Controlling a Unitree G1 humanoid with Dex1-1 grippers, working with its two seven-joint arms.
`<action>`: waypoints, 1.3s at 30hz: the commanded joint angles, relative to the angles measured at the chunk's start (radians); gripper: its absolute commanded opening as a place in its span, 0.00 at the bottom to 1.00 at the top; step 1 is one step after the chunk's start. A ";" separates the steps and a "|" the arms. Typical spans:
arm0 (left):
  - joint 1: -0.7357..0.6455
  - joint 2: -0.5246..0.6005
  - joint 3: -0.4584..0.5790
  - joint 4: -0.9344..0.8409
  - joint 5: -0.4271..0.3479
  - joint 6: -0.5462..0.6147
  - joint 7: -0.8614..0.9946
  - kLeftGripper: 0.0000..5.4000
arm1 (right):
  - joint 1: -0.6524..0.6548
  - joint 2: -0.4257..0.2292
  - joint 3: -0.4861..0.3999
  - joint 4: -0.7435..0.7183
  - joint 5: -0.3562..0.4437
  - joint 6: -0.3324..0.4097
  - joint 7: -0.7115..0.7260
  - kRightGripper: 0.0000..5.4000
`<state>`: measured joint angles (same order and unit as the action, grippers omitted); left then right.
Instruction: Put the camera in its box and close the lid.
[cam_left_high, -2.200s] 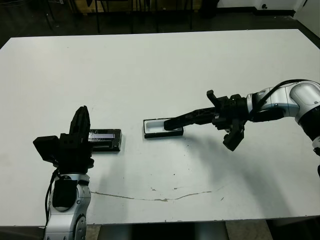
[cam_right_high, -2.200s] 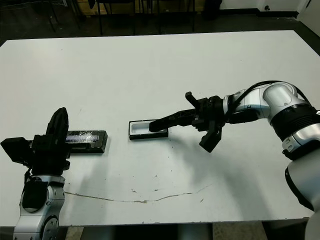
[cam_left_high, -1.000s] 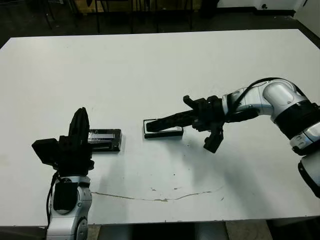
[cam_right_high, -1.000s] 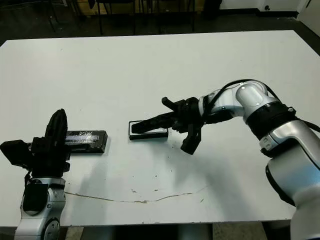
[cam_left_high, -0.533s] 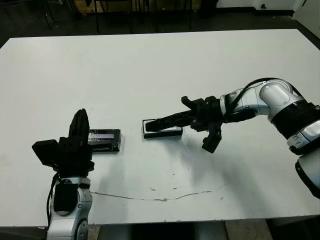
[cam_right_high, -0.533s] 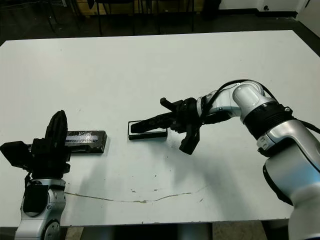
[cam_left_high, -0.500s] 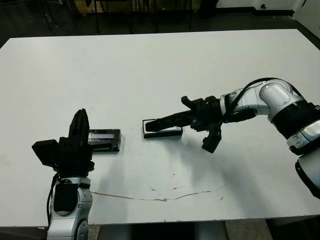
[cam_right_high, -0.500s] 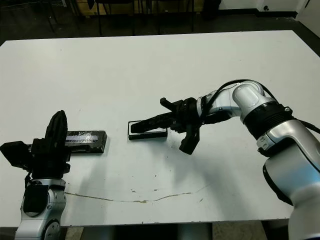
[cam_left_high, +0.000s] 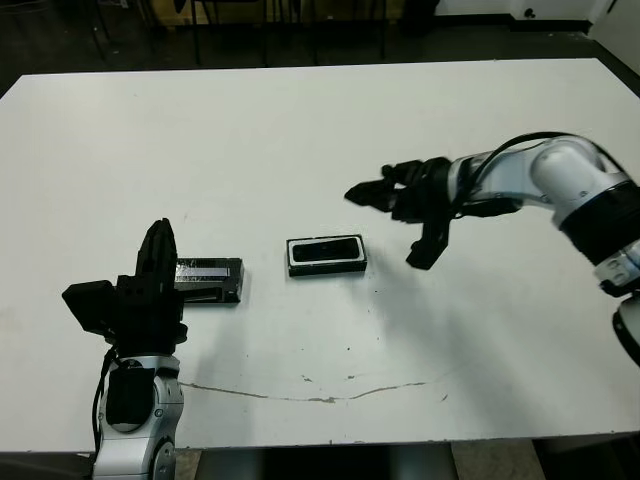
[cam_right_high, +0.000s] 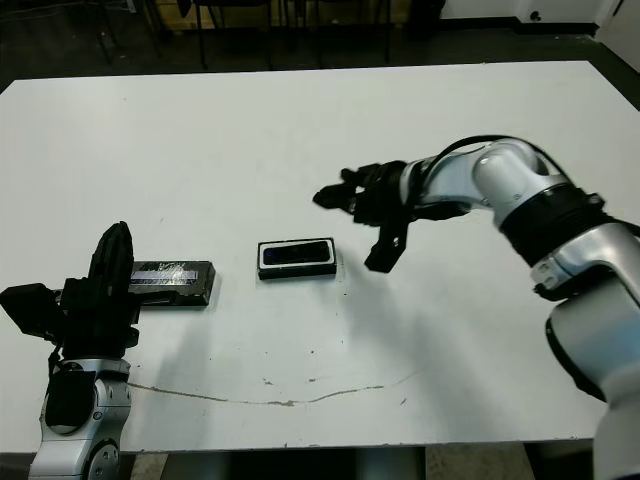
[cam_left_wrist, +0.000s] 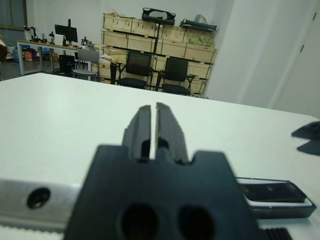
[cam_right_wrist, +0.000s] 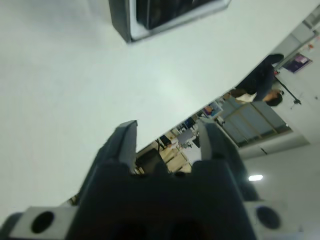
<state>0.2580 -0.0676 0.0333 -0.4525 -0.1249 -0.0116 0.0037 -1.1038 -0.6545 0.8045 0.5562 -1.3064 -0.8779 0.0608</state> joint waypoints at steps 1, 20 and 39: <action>0.005 0.015 0.005 0.015 0.011 0.008 -0.001 0.00 | 0.019 -0.027 -0.011 -0.028 0.010 0.009 0.004 0.58; 0.003 0.009 0.018 0.023 -0.014 0.000 -0.010 0.00 | 0.186 0.037 -0.307 0.096 0.576 -0.029 -0.100 0.89; 0.000 0.016 0.021 -0.010 -0.032 0.024 -0.012 0.00 | 0.595 0.311 -0.412 -0.310 1.017 0.397 0.248 0.25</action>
<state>0.2458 -0.0607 0.0493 -0.4624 -0.1554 -0.0076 -0.0098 -0.5379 -0.3547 0.3823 0.2591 -0.2873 -0.5125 0.2856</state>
